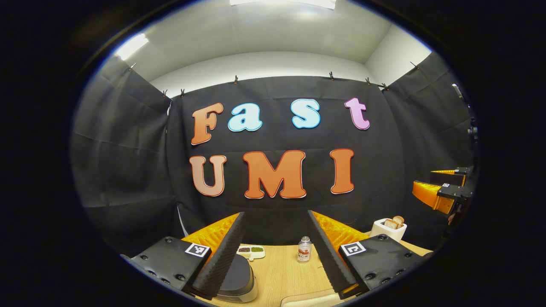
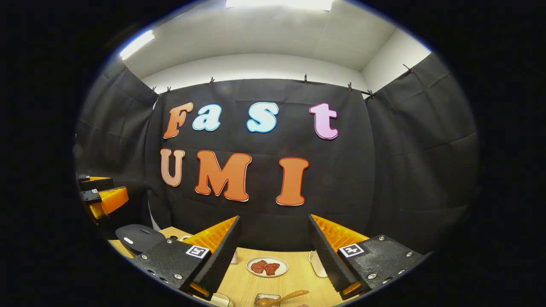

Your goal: Close the left gripper, press the button to open the rice cooker; take a wooden spoon from the chopstick holder with the right hand, scoop a spoonful of rice and pour it into the rice cooker, then put the wooden spoon back into the chopstick holder.

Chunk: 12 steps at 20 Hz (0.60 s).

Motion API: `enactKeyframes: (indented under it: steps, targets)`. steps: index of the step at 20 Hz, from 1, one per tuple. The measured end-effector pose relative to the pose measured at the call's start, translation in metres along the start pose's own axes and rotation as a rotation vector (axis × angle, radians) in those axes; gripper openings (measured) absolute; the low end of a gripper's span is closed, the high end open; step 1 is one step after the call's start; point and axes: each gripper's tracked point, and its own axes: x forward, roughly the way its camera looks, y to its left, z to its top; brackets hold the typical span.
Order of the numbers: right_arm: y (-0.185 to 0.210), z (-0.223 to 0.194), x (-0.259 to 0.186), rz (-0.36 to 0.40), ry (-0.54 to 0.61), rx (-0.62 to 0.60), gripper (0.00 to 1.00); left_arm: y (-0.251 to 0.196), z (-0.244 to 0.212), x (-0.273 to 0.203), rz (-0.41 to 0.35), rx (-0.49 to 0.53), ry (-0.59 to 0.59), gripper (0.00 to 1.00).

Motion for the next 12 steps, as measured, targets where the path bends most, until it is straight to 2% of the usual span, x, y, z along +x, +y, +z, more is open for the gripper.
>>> enactKeyframes:
  steps: [8,12]
  targets:
    - [-0.0036,-0.0058,0.0037,0.007,0.005,0.011,0.95,0.0052,-0.0031,0.0017,0.040,0.015,0.015,0.99]
    - [-0.0056,-0.0066,0.0041,0.012,0.008,0.011,0.97,0.0024,-0.0039,0.0005,0.038,0.023,0.017,0.92]
